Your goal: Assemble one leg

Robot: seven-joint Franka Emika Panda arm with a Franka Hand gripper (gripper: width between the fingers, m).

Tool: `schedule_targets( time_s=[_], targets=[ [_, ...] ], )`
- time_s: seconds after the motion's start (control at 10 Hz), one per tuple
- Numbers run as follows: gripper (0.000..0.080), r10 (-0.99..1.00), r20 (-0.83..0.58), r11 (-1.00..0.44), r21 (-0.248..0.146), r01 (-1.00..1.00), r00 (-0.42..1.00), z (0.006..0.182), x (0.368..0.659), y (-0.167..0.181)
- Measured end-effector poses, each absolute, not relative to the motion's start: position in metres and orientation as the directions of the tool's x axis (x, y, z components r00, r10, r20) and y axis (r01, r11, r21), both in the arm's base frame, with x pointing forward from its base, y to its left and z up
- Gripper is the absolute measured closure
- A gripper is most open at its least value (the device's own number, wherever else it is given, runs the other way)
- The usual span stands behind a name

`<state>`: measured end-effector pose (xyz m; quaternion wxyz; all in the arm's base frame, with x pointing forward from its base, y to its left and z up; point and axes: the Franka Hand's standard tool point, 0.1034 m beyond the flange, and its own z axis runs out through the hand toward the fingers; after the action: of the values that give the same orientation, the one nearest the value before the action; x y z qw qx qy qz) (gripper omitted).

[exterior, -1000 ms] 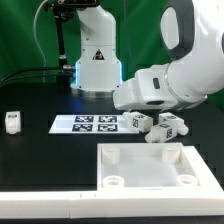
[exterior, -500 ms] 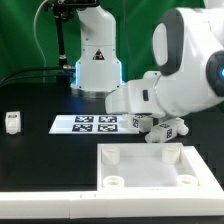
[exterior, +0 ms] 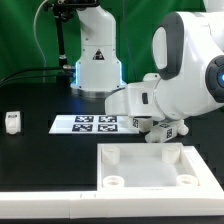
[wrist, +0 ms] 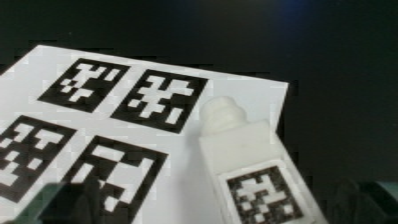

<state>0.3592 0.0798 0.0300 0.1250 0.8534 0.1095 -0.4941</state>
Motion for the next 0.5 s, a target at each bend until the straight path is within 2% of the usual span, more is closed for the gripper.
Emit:
schedule_targets(
  time_s=[0.5],
  targets=[
    [0.0151, 0.073, -0.871, -0.942, 0.100, 0.321, 0.486, 0.0275, 0.3554, 0.0859]
  ],
)
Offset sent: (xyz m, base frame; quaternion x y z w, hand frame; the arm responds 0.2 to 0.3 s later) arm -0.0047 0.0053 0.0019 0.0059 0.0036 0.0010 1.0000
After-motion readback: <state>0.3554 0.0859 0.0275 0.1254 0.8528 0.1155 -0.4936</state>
